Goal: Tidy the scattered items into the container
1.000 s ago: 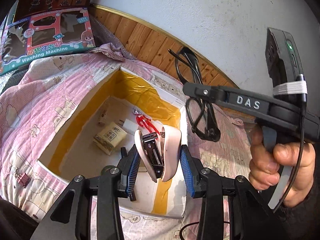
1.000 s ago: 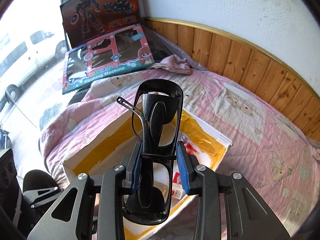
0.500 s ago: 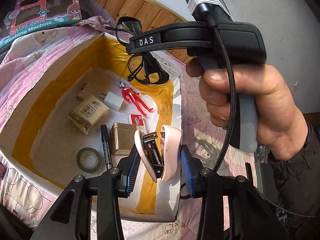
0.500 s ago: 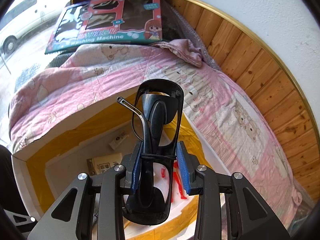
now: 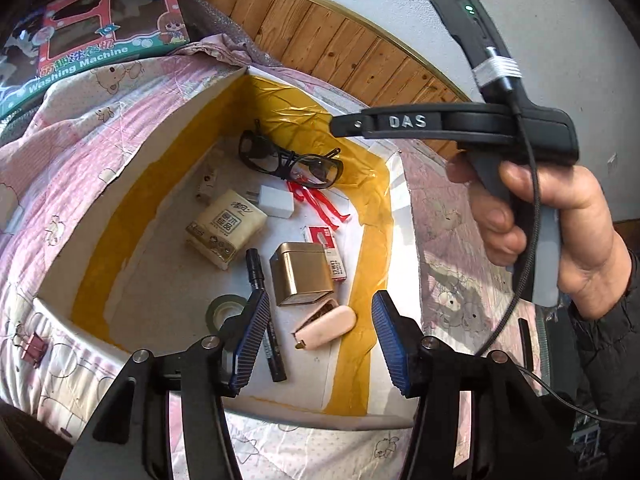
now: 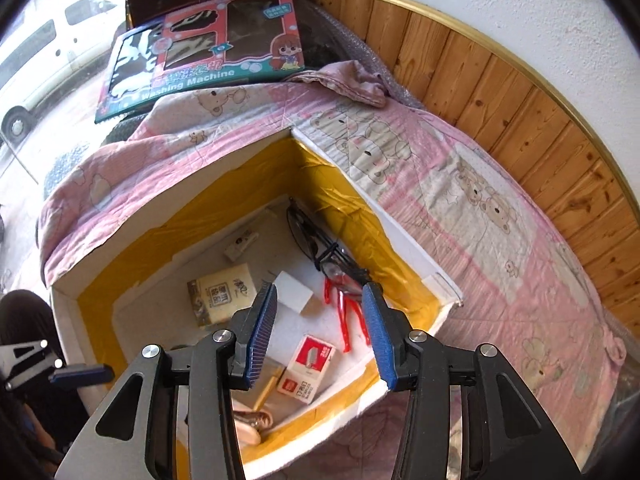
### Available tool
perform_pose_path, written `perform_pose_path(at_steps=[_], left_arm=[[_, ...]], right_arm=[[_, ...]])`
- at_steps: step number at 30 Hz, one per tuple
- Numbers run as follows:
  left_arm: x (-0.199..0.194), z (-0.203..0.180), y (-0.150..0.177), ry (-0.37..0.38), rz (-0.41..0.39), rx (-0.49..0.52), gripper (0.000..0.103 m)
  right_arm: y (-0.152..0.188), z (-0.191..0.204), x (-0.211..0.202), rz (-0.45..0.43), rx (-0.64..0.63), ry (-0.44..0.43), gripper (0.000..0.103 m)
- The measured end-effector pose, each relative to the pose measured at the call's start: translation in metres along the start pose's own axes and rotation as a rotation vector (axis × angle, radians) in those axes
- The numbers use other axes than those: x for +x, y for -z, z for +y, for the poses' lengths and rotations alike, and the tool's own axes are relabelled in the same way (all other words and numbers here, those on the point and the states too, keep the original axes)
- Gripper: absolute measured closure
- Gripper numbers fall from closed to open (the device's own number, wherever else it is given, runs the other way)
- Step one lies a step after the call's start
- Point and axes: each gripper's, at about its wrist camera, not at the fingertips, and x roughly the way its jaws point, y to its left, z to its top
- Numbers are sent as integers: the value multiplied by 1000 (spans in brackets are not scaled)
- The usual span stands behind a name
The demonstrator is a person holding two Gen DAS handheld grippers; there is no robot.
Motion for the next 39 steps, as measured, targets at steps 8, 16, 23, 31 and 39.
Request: perform_pose_path(at_steps=[8, 16, 23, 31, 39], left_arm=[[-35, -13, 7, -51, -36, 41, 47], [-59, -36, 20, -98, -39, 81, 44], [-74, -46, 28, -137, -51, 94, 43], [-90, -55, 36, -250, -91, 135, 39], [-96, -55, 40, -268, -96, 134, 39]], right_arm=[[52, 18, -54, 31, -19, 14, 56], [89, 33, -72, 101, -24, -23, 56], [105, 47, -74, 133, -32, -58, 56], [113, 69, -78, 135, -66, -80, 56], [123, 77, -77, 148, -65, -93, 56]])
